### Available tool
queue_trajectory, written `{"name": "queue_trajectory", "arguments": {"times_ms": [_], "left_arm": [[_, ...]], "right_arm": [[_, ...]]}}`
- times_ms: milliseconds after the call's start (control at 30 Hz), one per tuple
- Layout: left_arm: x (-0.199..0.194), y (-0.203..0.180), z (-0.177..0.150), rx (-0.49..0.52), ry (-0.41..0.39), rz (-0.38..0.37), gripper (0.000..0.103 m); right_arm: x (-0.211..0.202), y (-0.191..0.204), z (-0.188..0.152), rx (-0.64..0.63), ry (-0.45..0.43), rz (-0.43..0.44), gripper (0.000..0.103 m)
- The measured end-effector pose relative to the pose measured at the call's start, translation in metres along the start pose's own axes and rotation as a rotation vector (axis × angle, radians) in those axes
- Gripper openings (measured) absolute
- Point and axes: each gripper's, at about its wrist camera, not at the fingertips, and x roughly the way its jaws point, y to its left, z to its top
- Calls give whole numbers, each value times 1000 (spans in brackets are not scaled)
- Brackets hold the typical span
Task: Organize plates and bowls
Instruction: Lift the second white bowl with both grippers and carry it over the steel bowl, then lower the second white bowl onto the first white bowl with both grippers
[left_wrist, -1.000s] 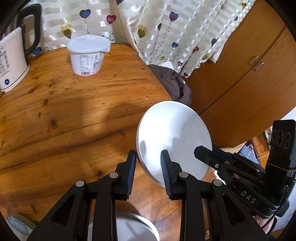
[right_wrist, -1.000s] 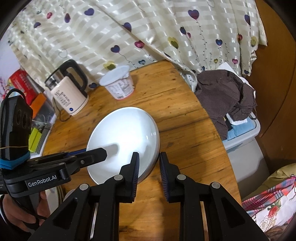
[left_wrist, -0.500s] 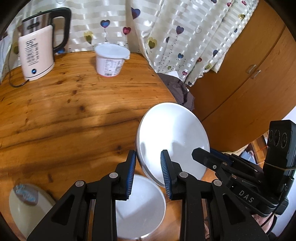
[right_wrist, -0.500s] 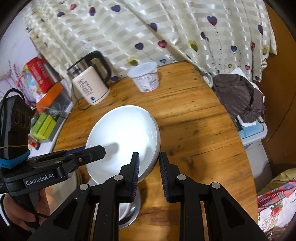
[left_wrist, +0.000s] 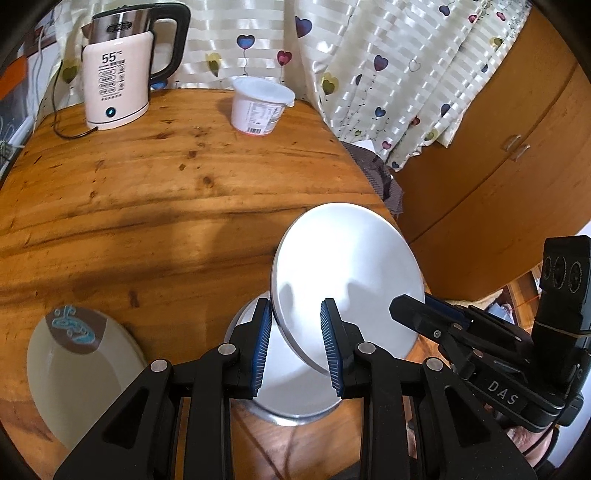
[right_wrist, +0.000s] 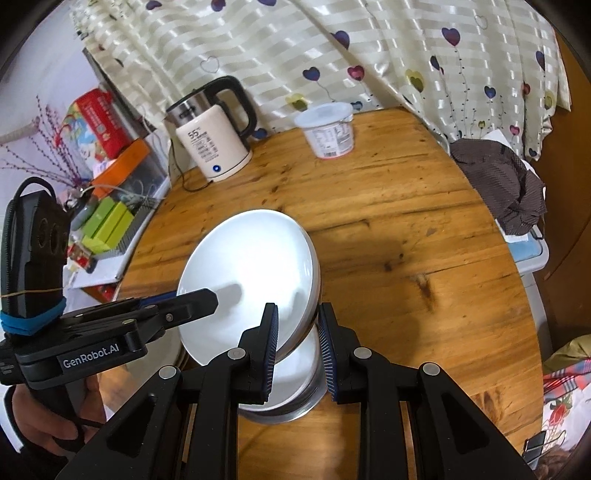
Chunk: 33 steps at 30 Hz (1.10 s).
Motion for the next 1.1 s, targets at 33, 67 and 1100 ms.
{"name": "queue_trajectory", "arguments": {"times_ms": [33,67,1100], "left_arm": [[0,0,-1,-1,2,1,29],[0,1,-3,-3,6,3,29],[17,11,-38,-22,45,66,29]], "right_arm": [[1,1,-2,0,6,1,22],[1,2,-4,1,10,3,22],[31,1,-32,-6,128,10,22]]}}
